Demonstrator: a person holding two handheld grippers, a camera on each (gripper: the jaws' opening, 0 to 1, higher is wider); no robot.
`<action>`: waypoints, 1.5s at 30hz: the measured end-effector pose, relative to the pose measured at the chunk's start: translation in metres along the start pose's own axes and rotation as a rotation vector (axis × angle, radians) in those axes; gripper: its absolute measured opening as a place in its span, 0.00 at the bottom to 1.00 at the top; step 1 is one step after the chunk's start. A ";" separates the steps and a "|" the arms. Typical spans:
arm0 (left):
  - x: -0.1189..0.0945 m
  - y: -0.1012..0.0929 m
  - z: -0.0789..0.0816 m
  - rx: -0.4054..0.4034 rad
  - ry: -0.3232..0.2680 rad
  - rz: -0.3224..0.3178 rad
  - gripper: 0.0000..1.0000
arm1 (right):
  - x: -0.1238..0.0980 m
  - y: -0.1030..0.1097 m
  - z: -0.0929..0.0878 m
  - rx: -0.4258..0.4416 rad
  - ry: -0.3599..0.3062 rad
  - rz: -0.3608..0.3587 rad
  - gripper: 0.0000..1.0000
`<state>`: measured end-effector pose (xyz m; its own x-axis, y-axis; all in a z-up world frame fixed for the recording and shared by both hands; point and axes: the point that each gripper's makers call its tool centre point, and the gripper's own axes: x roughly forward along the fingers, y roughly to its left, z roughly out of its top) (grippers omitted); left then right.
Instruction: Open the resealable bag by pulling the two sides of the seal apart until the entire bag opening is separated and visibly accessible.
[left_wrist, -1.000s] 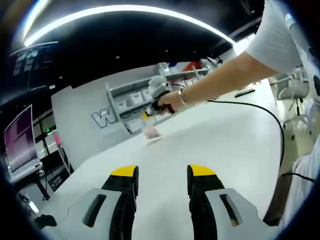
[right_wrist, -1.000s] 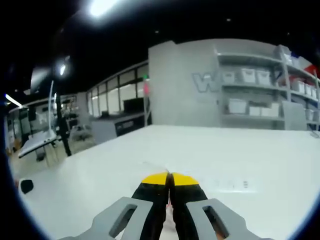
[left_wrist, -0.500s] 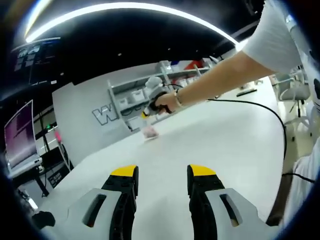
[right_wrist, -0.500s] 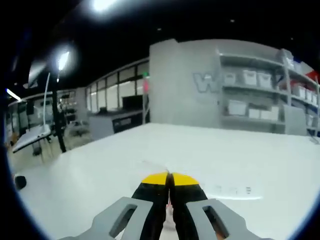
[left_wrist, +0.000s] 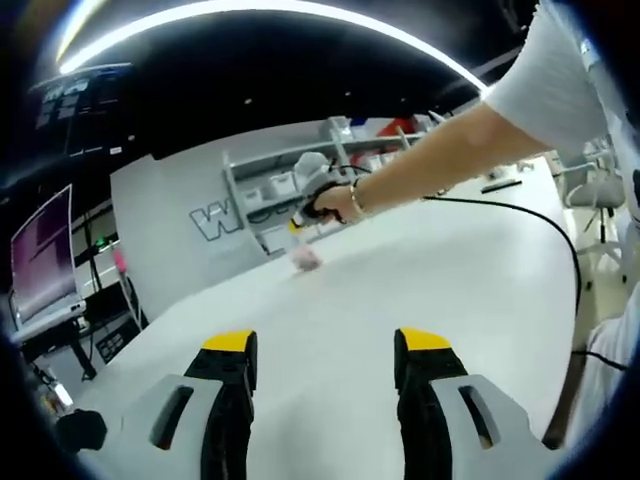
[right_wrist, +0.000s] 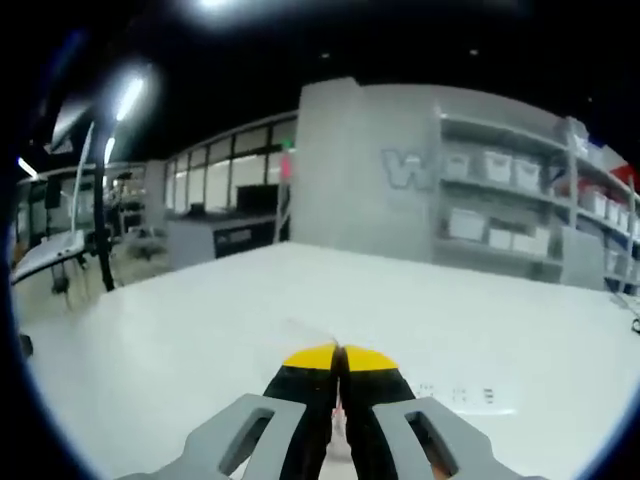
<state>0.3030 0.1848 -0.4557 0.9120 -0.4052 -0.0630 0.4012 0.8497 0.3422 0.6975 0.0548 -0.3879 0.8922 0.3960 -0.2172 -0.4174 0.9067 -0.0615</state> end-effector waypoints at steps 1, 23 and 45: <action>0.000 0.001 0.000 -0.003 0.000 0.006 0.60 | 0.001 0.000 0.000 -0.001 -0.001 0.000 0.00; 0.000 0.014 -0.006 -0.097 0.021 0.059 0.93 | 0.009 0.044 -0.016 -0.082 0.014 0.084 0.00; -0.001 0.009 -0.004 -0.085 0.023 0.055 0.95 | -0.007 0.079 -0.051 -0.113 0.086 0.205 0.09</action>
<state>0.3066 0.1943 -0.4560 0.9342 -0.3502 -0.0686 0.3555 0.8964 0.2649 0.6497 0.1165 -0.4409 0.7707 0.5521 -0.3182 -0.6094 0.7845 -0.1149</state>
